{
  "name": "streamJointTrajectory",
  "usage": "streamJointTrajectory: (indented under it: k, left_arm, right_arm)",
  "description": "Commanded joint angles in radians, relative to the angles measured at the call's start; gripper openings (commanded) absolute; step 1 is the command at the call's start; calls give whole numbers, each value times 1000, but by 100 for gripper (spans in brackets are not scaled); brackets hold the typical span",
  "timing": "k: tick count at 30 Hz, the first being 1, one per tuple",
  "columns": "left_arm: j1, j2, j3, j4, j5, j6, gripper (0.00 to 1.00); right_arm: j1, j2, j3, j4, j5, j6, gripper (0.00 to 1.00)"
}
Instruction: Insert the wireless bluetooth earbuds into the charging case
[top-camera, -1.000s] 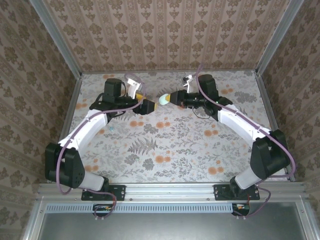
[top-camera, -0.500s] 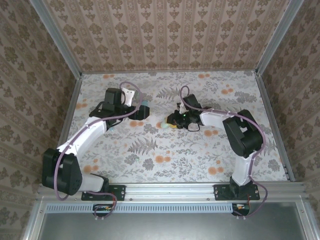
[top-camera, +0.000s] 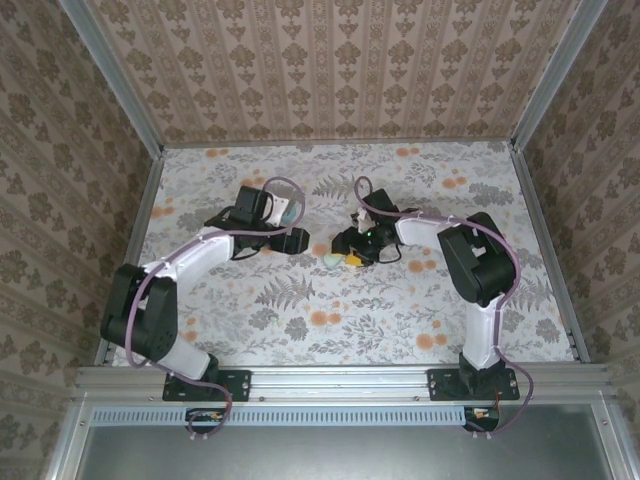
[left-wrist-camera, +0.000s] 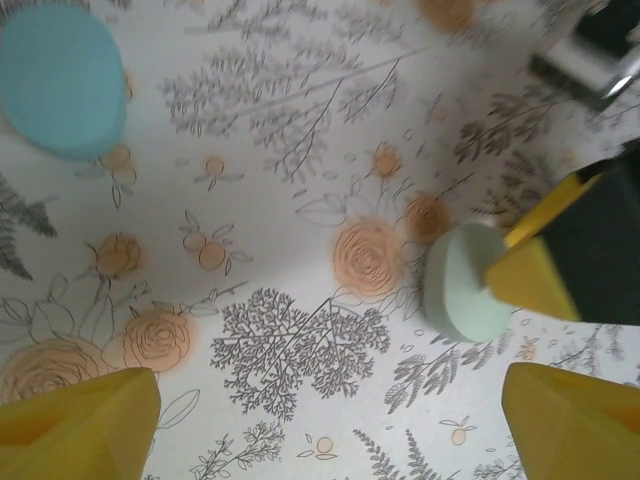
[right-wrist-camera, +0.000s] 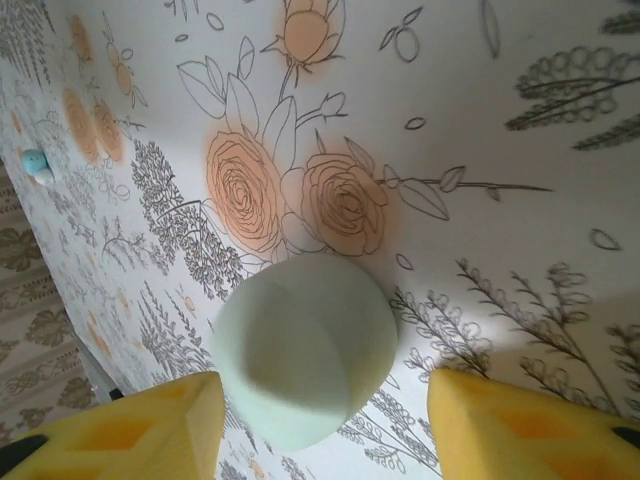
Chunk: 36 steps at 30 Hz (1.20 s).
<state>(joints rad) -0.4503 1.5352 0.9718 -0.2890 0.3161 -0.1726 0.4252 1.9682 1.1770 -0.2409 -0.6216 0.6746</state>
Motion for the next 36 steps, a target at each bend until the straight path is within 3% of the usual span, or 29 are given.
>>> streamJointTrajectory:
  k: [1,3,5,8,11,25,32,36]
  left_arm:
    - [2,33,28,-1,-10,-32,83]
    - [3,56,15,31,-2,-54,76]
    - [2,94,14,56,18,-72,61]
    - [2,152,26,76,41,-85,41]
    - [-49,193,33,91,39,-95,30]
    - [-213,223,-27,177,-19,-211,23]
    - [-315,232,-2,249,-20,-276,23]
    - [-329,203,19,218,-44,-275,24]
  right_arm:
    - [-36,-82,-18,-77,43,-49,59]
    - [-48,-118,-48,-66,51,-52,58]
    - [-55,-137,-77,-60,62,-55,53]
    - [-53,-140,-109,-52,65,-55,41]
    - [-45,-121,-133,-27,64,-47,32]
    - [-42,53,40,-25,14,-98,22]
    - [-55,86,153,-94,1,-141,22]
    - [-92,41,153,-125,21,-152,26]
